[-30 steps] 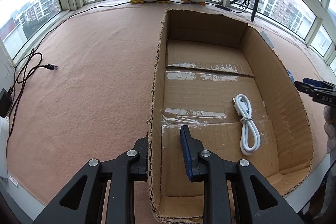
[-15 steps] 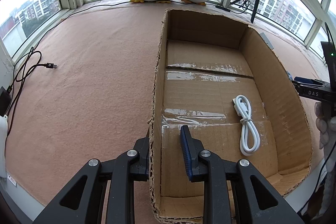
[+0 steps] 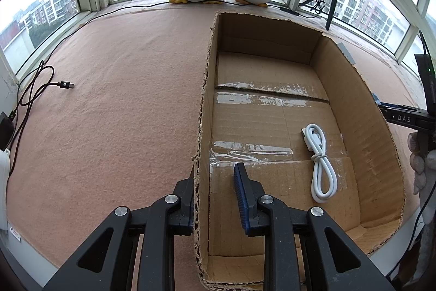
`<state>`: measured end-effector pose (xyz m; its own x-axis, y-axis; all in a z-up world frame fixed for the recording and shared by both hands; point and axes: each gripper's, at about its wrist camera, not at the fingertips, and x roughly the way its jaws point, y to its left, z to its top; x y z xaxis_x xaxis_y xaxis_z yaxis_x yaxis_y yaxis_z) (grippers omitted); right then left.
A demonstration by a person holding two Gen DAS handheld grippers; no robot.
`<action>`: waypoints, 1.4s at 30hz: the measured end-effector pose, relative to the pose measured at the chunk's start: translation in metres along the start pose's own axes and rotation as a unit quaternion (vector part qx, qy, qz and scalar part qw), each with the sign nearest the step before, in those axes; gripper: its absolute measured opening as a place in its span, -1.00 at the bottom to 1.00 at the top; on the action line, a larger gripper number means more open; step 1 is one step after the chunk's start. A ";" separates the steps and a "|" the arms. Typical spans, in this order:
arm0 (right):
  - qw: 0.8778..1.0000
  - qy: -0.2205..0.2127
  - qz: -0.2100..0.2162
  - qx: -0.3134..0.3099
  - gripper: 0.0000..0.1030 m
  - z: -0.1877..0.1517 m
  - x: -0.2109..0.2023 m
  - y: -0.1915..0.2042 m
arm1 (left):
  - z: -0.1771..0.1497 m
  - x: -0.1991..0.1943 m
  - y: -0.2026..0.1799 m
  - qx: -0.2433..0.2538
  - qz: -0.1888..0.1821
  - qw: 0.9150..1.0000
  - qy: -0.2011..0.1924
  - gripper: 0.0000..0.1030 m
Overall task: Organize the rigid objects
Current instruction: 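Grasp the blue tape measure with the right gripper and lift, then lower the tape measure into the box and open the right gripper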
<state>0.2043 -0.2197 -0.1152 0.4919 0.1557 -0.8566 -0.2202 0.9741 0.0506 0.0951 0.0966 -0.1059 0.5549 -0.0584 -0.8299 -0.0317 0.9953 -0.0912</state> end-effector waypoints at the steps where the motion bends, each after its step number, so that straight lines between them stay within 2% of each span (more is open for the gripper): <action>1: 1.000 0.001 0.001 0.000 -0.10 0.000 0.000 0.000 | 0.000 0.000 0.000 0.000 0.000 1.000 0.000 -0.52; 10: 1.000 -0.003 0.011 0.012 -0.11 -0.014 -0.013 -0.007 | 0.000 0.000 0.000 0.000 0.000 1.000 0.000 -0.52; 16: 0.999 -0.028 0.025 0.011 -0.11 -0.023 -0.040 0.002 | 0.000 -0.001 0.002 -0.002 -0.001 1.000 -0.001 -0.52; 24: 0.994 -0.072 0.069 -0.034 -0.10 -0.011 -0.082 0.053 | 0.000 -0.001 0.002 -0.004 -0.003 1.000 -0.001 -0.52; 31: 0.986 -0.076 0.112 -0.100 -0.10 -0.009 -0.097 0.115 | 0.001 -0.001 0.003 -0.004 -0.004 1.000 -0.001 -0.52; 36: 0.981 -0.066 0.110 -0.147 -0.10 -0.018 -0.091 0.150 | 0.000 -0.001 0.003 -0.005 -0.005 1.000 -0.002 -0.52; 42: 0.979 -0.053 0.102 -0.166 -0.10 -0.028 -0.080 0.163 | 0.000 -0.001 0.003 -0.007 -0.008 1.000 -0.003 -0.52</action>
<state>0.1053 -0.0777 -0.0523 0.4888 0.3754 -0.7875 -0.5769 0.8162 0.0310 0.0945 0.0999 -0.1054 0.5597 -0.0740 -0.8254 -0.0352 0.9930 -0.1128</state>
